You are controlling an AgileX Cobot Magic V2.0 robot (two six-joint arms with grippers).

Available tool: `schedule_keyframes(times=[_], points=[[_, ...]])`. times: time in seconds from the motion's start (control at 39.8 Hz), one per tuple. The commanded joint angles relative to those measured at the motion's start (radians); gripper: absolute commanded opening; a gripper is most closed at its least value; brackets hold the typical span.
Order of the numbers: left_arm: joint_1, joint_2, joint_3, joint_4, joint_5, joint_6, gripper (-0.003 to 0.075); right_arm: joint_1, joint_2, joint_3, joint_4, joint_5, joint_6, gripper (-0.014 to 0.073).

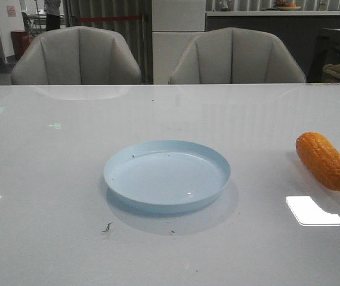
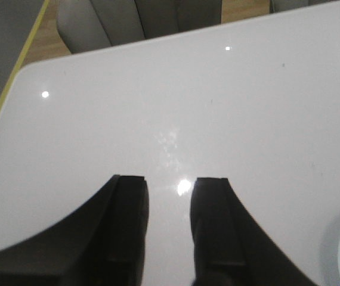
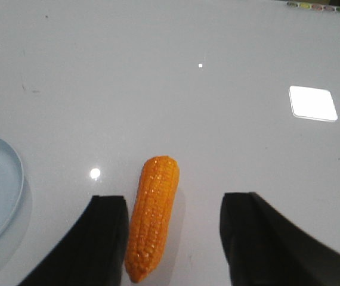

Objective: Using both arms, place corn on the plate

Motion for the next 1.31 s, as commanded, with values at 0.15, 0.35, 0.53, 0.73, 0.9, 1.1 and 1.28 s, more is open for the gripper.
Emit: schedule_keyframes(times=[0.15,0.35,0.53,0.73,0.9,1.1,1.28], points=[[0.004,-0.235,0.27,0.074,-0.124,-0.152,0.0277,-0.002,0.011,-0.175,0.0,0.109,0.001,0.0464],[0.004,-0.326,0.32,0.089,-0.116,-0.152,0.0277,-0.002,0.178,-0.403,0.0,0.27,0.001,0.0554],[0.004,-0.349,0.32,0.093,-0.116,-0.152,0.0277,-0.002,0.389,-0.555,0.0,0.298,0.001,0.0554],[0.004,-0.349,0.32,0.093,-0.116,-0.152,0.0277,-0.002,0.608,-0.68,0.024,0.393,0.009,0.0553],[0.004,-0.349,0.32,0.094,-0.116,-0.152,0.0277,-0.002,0.742,-0.749,0.074,0.488,0.012,0.0553],[0.004,-0.349,0.32,0.094,-0.116,-0.152,0.0277,-0.002,0.832,-0.755,0.087,0.499,0.012,0.0553],[0.004,-0.349,0.32,0.094,-0.116,-0.152,0.0277,-0.002,0.876,-0.755,0.103,0.511,0.012,0.0552]])
